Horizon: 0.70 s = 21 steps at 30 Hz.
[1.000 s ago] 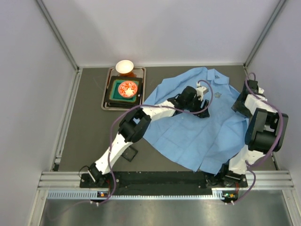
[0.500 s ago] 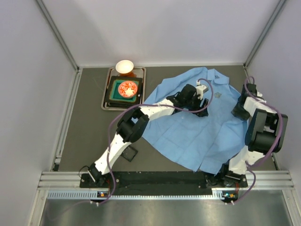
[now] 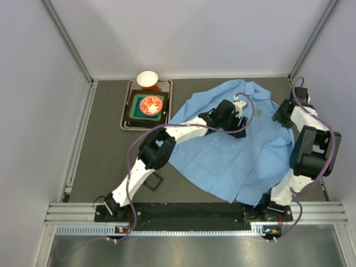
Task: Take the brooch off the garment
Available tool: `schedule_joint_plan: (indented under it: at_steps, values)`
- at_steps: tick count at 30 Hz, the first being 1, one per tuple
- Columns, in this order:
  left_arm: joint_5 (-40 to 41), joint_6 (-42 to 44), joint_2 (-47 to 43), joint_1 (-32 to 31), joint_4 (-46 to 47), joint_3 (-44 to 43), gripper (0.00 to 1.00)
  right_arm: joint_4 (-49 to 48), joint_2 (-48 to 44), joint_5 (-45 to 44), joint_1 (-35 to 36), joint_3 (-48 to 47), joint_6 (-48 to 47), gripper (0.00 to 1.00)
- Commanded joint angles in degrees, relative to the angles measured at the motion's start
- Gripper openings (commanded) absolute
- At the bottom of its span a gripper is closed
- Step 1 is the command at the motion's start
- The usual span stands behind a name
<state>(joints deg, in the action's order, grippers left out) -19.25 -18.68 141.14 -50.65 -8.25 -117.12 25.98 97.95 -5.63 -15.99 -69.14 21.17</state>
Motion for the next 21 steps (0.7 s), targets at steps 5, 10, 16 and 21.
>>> schedule_joint_plan:
  at_steps: [5, 10, 16, 21]
  values:
    - [6.23, 0.48, -16.06, -8.05, -1.22, 18.67, 0.55, -0.58, 6.10, 8.70, 0.17, -10.20, 2.82, 0.30]
    - [14.11, 1.80, -20.73, -14.03, -7.39, 23.33, 0.71, 0.92, 7.52, 9.75, 0.26, -11.02, 4.41, 0.33]
    - [26.69, -0.22, -22.31, -19.56, -12.75, 26.67, 0.63, 0.66, 3.30, 10.29, 1.83, -5.49, 5.02, 0.34]
    - [31.63, -2.58, -23.54, -25.96, -18.90, 27.20, 0.53, -0.57, -0.39, 9.93, 2.28, -0.65, 4.50, 0.35]
